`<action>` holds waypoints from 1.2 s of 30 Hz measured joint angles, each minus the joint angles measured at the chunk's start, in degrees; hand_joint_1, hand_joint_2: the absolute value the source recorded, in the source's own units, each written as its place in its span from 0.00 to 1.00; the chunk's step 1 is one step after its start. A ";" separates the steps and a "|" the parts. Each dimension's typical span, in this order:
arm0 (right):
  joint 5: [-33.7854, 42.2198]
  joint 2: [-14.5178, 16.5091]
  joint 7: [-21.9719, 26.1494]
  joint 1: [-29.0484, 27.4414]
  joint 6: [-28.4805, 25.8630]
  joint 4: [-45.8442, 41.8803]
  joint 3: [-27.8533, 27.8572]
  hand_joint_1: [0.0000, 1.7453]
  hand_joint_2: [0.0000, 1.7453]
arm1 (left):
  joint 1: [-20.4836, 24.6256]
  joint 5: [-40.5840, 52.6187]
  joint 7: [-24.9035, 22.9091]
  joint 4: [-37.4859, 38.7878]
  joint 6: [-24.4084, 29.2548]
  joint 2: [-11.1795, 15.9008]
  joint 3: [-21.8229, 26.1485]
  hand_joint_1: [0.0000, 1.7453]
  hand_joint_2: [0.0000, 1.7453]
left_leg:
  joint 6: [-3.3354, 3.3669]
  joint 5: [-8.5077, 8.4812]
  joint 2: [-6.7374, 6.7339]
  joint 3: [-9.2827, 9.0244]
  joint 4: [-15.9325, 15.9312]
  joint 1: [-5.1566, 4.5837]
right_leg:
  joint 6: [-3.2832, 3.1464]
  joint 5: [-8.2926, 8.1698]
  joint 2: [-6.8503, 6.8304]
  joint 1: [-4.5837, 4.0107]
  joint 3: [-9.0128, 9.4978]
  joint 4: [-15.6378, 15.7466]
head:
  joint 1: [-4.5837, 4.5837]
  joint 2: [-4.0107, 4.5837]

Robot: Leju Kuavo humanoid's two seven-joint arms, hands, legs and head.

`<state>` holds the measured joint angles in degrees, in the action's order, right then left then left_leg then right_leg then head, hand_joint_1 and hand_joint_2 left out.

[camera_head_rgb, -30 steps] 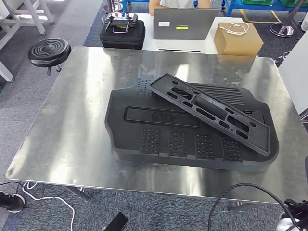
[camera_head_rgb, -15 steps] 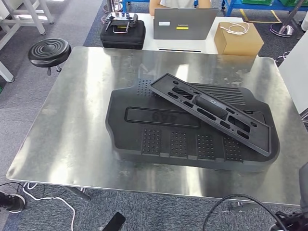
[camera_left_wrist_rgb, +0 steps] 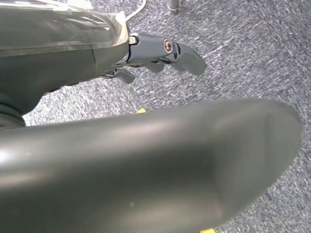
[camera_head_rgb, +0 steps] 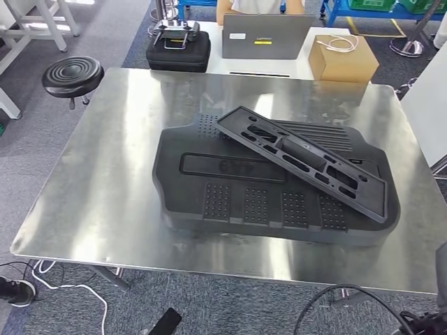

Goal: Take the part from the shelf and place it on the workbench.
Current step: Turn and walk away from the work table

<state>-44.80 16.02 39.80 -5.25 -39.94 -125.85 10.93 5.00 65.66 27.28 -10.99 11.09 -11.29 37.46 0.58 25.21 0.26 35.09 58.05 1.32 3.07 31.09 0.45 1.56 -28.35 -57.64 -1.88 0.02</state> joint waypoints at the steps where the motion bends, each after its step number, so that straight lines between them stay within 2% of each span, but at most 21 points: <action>1: 0.03 0.03 0.00 0.01 0.01 -0.02 0.04 0.00 1.00 | 0.00 0.01 0.00 0.00 0.08 0.00 0.00 0.00 0.00 | -0.47 -0.28 0.04 0.07 -0.07 -0.03 | -0.36 -0.25 0.19 -0.14 0.45 1.18 | -0.02 0.00; 4: 0.09 0.18 0.00 0.03 0.01 -0.06 0.20 0.00 1.00 | -0.06 0.02 -0.02 0.00 0.21 0.00 0.03 0.00 0.00 | -1.82 -0.61 0.17 0.40 -0.21 0.12 | -2.01 -1.07 0.22 -0.34 -0.42 1.25 | -0.11 0.00; 6: 0.08 0.34 0.00 0.03 0.01 -0.11 0.30 0.00 1.00 | -0.09 0.10 -0.07 0.00 0.26 0.01 0.06 0.00 0.00 | -2.17 2.56 0.21 1.64 2.64 0.20 | -3.30 -2.05 -0.13 -0.30 -1.35 1.48 | -0.17 0.00; 9: 0.08 0.46 0.02 -0.02 0.01 -0.16 0.51 0.00 1.00 | -0.08 0.25 -0.17 0.00 0.33 0.03 0.11 0.00 0.00 | -2.10 10.06 0.17 4.54 13.53 0.09 | -4.11 -3.45 -0.51 -0.84 -3.26 1.35 | -0.22 0.00; 10: 0.08 0.48 0.02 -0.02 0.01 -0.16 0.60 0.00 1.00 | -0.08 0.27 -0.19 0.00 0.35 0.04 0.14 0.00 0.00 | -2.01 10.85 0.17 4.55 15.73 0.01 | -4.18 -3.88 -0.59 -1.02 -3.92 1.24 | -0.21 0.00; 11: 0.09 0.48 0.02 -0.02 0.01 -0.16 0.67 0.00 1.00 | -0.07 0.30 -0.20 0.00 0.38 0.04 0.17 0.00 0.00 | -1.85 10.50 0.16 3.58 15.87 -0.11 | -4.18 -4.26 -0.64 -1.16 -4.55 1.10 | -0.20 0.00; 12: 0.10 0.49 0.02 -0.02 0.01 -0.16 0.75 0.00 1.00 | -0.05 0.32 -0.22 0.00 0.42 0.04 0.20 0.00 0.00 | -1.61 9.29 0.16 1.52 13.66 -0.24 | -4.13 -4.58 -0.64 -1.26 -5.11 0.93 | -0.20 0.00; 15: 0.15 0.50 0.02 0.00 0.01 -0.17 0.93 0.00 1.00 | 0.25 0.34 -0.25 0.00 0.50 0.06 0.31 0.00 0.00 | -0.55 6.38 0.16 -6.67 1.63 -0.84 | -3.60 -5.42 -0.61 -1.52 -6.53 0.13 | -0.17 0.00; 17: 0.11 0.50 0.02 0.02 0.01 -0.18 0.99 0.00 1.00 | 0.42 0.34 -0.27 0.00 0.52 0.08 0.38 0.00 0.00 | -0.15 6.34 0.17 -8.32 -1.62 -1.20 | -2.94 -6.09 -0.64 -1.55 -7.14 -0.18 | -0.14 0.00; 19: 0.07 0.50 0.02 0.01 0.01 -0.18 1.01 0.00 1.00 | 0.30 0.34 -0.34 0.00 0.52 0.06 0.44 0.00 0.00 | 0.30 5.72 0.05 -7.76 -1.77 -1.17 | -2.19 -6.40 -0.60 -1.39 -7.50 -0.30 | -0.11 0.00; 21: 0.06 0.48 0.02 -0.02 0.01 -0.18 1.02 0.00 1.00 | 0.22 0.34 -0.37 0.00 0.52 0.02 0.49 0.00 0.00 | 1.09 4.60 -0.24 -6.79 -1.88 -0.96 | -1.56 -3.47 -0.52 -1.26 -8.51 -2.57 | 0.01 0.00; 23: 0.07 0.46 0.02 -0.04 0.01 -0.17 1.03 0.00 1.00 | 0.24 0.34 -0.37 0.00 0.52 0.00 0.51 0.00 0.00 | 1.57 3.50 -0.47 -5.43 -1.86 -0.94 | -1.08 2.06 -0.51 -1.11 -10.34 -8.84 | 0.12 0.00; 24: 0.07 0.46 0.02 -0.05 0.01 -0.17 1.04 0.00 1.00 | 0.23 0.34 -0.37 0.00 0.52 0.00 0.53 0.00 0.00 | 1.62 2.98 -0.55 -4.74 -1.82 -0.97 | -0.91 4.10 -0.51 -1.06 -11.09 -12.44 | 0.12 0.00; 25: 0.07 0.46 0.02 -0.06 0.01 -0.16 1.05 0.00 1.00 | 0.20 0.34 -0.37 0.00 0.53 0.00 0.55 0.00 0.00 | 1.62 2.44 -0.63 -4.01 -1.77 -1.02 | -0.78 4.92 -0.52 -1.05 -11.24 -15.08 | 0.12 0.00; 26: 0.07 0.46 0.02 -0.07 0.01 -0.16 1.05 0.00 1.00 | 0.19 0.34 -0.37 0.00 0.54 0.00 0.56 0.00 0.00 | 1.59 1.92 -0.70 -3.28 -1.71 -1.08 | -0.73 4.50 -0.51 -1.05 -10.51 -15.94 | 0.12 0.00; 27: 0.06 0.46 0.02 -0.06 0.01 -0.16 1.06 0.00 1.00 | 0.19 0.34 -0.37 0.00 0.54 0.00 0.57 0.00 0.00 | 1.55 1.43 -0.72 -2.60 -1.65 -1.13 | -0.78 3.14 -0.51 -1.06 -8.75 -14.67 | 0.11 0.00; 29: 0.06 0.46 0.02 -0.02 0.01 -0.16 1.07 0.00 1.00 | 0.21 0.34 -0.37 0.00 0.54 -0.01 0.59 0.00 0.00 | 1.37 0.56 -0.70 -1.52 -1.54 -1.29 | -1.22 0.41 -0.48 -1.16 -2.83 -7.32 | 0.11 0.00; 31: 0.06 0.46 0.02 0.12 0.01 -0.17 1.05 0.00 1.00 | 0.27 0.34 -0.36 0.00 0.54 -0.02 0.61 0.00 0.00 | 0.94 -0.32 -0.67 -0.78 -1.44 -1.50 | -1.96 0.00 -0.43 -1.44 2.33 0.49 | 0.10 0.00; 32: 0.05 0.47 0.02 0.17 0.01 -0.18 1.05 0.00 1.00 | 0.30 0.34 -0.35 0.00 0.54 -0.03 0.61 0.00 0.00 | 0.61 -0.81 -0.67 -0.45 -1.42 -1.52 | -2.27 0.23 -0.39 -1.62 3.44 2.56 | 0.08 0.00; 34: 0.02 0.49 0.02 0.19 0.01 -0.17 1.06 0.00 1.00 | 0.28 0.34 -0.34 0.00 0.54 -0.02 0.61 0.00 0.00 | -0.11 -1.51 -0.65 0.17 -1.36 -1.42 | -2.93 -0.10 -0.51 -1.67 3.23 3.74 | 0.07 0.00; 36: -0.09 0.51 0.02 0.16 0.01 -0.15 1.04 0.00 1.00 | 0.18 0.34 -0.34 0.00 0.54 0.01 0.62 0.00 0.00 | -0.69 0.78 -0.55 1.02 0.28 -1.33 | -3.84 -1.10 -0.86 -1.45 2.31 4.01 | 0.01 0.00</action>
<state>-44.89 16.53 39.82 -5.09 -39.93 -126.00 11.98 5.18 66.00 26.93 -10.99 11.62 -11.29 38.09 -0.10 26.00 -0.30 36.11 58.32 -0.01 -0.77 30.00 -0.41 0.10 -26.04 -53.63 -1.87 0.02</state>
